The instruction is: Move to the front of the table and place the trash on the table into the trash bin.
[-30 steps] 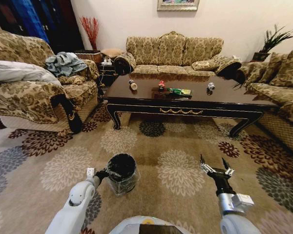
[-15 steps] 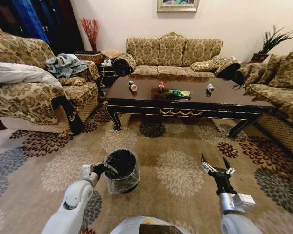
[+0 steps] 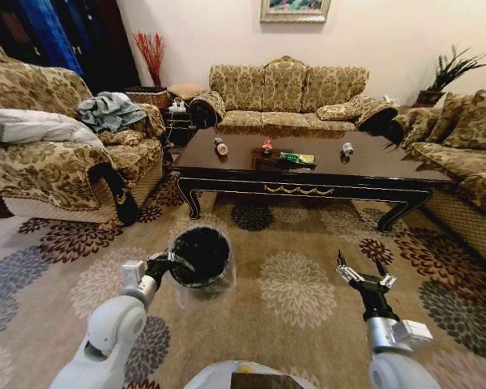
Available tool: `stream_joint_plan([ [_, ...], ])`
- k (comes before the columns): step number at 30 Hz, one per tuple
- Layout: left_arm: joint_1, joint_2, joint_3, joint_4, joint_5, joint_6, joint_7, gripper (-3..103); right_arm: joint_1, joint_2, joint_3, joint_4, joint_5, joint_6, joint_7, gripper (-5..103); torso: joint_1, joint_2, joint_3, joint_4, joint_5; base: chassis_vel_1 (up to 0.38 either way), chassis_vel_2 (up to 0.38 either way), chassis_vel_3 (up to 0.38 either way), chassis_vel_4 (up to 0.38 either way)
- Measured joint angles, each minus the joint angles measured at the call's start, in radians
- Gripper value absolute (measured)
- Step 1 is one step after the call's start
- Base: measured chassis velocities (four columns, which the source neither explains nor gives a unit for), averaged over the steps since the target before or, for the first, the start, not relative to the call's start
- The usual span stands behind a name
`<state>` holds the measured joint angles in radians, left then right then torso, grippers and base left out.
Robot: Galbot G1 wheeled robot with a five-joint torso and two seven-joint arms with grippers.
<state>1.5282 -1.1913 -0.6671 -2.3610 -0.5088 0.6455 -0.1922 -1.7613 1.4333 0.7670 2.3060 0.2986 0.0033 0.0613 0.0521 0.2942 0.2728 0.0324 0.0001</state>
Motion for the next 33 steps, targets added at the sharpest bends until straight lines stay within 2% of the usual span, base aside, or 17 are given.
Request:
stream_joint_plan([
  [10, 0.042, 0.002, -0.003, -0.002, 0.004, 0.002, 0.033, 4, 0.012, -0.015, 0.006, 0.024, -0.009, -0.056, -0.004, 100, 0.016, 0.046, 0.03, 0.0, -0.0001, 0.0, 0.0, 0.0, 0.0],
  [33, 0.06, -0.02, 0.007, 0.023, 0.008, -0.016, 0.06, 4, 0.017, -0.028, -0.01, 0.058, -0.039, -0.099, 0.006, 100, 0.045, 0.123, 0.078, 0.0001, -0.0001, 0.0, 0.0, 0.0, 0.0],
])
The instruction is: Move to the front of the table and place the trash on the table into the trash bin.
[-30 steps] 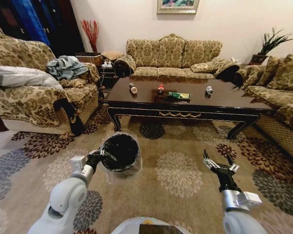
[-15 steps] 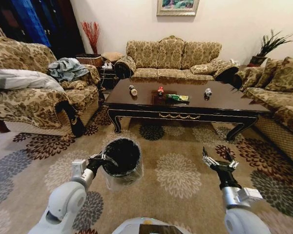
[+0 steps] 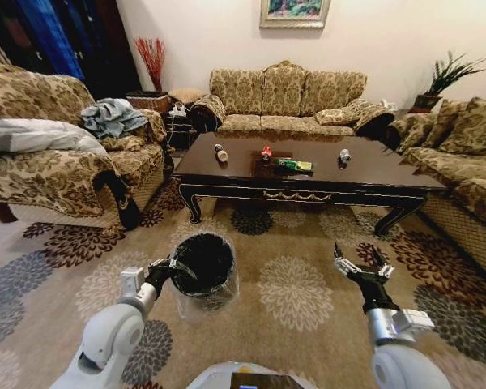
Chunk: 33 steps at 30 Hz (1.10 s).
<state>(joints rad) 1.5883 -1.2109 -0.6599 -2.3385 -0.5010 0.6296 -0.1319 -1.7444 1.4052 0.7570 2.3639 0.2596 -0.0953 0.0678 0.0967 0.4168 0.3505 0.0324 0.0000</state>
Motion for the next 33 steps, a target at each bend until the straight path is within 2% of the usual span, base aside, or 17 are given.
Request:
stream_joint_plan([
  [11, 0.011, -0.009, -0.004, -0.011, 0.004, -0.006, 0.005, 4, -0.011, -0.011, 0.009, 0.011, -0.003, -0.017, -0.002, 100, 0.017, 0.046, 0.03, -0.0001, 0.0001, 0.0, 0.0, 0.0, 0.0],
  [33, 0.039, 0.001, -0.019, -0.044, 0.013, 0.007, 0.026, 4, -0.007, -0.017, 0.009, -0.01, 0.006, -0.006, -0.004, 100, 0.053, 0.137, 0.084, -0.0001, 0.0001, 0.0, 0.0, 0.0, 0.0],
])
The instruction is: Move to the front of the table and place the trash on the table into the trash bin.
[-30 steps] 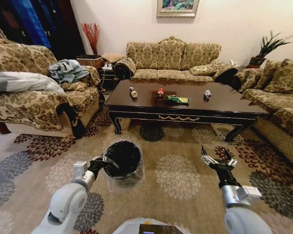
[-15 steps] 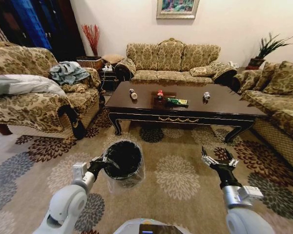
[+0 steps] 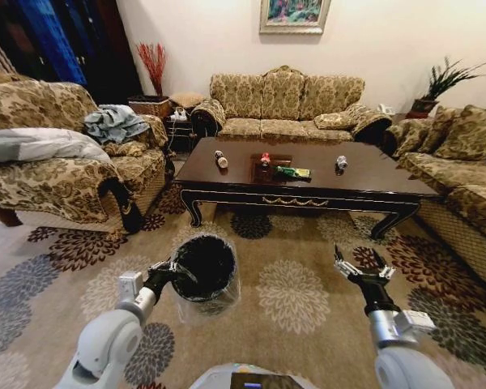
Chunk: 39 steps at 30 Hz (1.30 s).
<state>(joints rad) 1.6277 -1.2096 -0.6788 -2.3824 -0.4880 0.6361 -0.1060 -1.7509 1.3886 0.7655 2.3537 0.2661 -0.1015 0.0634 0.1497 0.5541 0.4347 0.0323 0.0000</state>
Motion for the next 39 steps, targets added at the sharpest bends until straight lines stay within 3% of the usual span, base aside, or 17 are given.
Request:
stream_joint_plan([
  [13, -0.034, 0.011, -0.078, -0.042, -0.023, 0.004, -0.006, 4, 0.005, -0.001, 0.003, -0.01, 0.002, 0.0, 0.0, 100, 0.023, 0.054, 0.031, 0.0001, -0.0001, 0.0, 0.0, 0.0, 0.0],
  [23, -0.013, 0.095, -0.212, -0.121, -0.186, 0.078, -0.011, 4, 0.036, 0.01, -0.006, -0.027, 0.001, -0.002, -0.002, 100, 0.042, 0.104, 0.062, 0.0001, -0.0001, 0.0, 0.0, 0.0, 0.0],
  [39, -0.01, 0.062, -0.158, -0.12, -0.178, 0.079, -0.011, 4, 0.05, -0.003, 0.009, -0.014, 0.016, -0.012, -0.003, 100, 0.073, 0.177, 0.103, 0.0, 0.0, 0.0, 0.0, 0.0, 0.0],
])
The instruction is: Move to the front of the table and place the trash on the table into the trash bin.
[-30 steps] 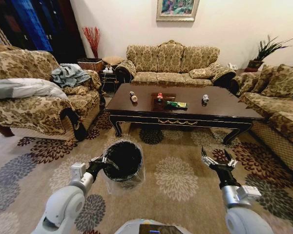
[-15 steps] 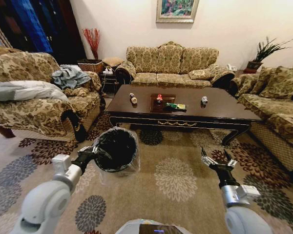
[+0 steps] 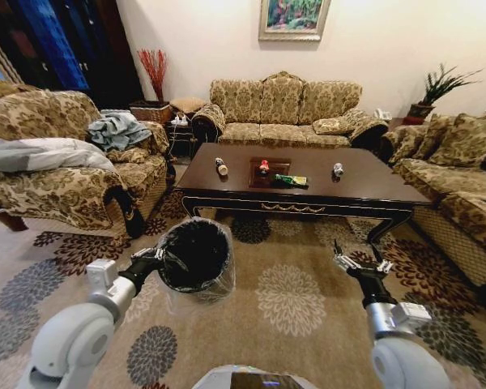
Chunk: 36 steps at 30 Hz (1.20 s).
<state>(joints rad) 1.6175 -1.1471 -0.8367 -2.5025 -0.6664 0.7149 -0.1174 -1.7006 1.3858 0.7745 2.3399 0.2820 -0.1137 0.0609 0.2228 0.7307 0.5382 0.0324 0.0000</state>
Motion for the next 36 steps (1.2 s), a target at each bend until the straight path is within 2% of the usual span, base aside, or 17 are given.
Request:
stream_joint_plan([
  [36, -0.012, -0.017, 0.042, 0.037, 0.037, -0.02, 0.01, 4, 0.018, 0.005, -0.006, -0.024, -0.002, 0.0, -0.003, 100, 0.068, 0.158, 0.089, 0.0, 0.0, 0.0, 0.0, 0.0, 0.0],
])
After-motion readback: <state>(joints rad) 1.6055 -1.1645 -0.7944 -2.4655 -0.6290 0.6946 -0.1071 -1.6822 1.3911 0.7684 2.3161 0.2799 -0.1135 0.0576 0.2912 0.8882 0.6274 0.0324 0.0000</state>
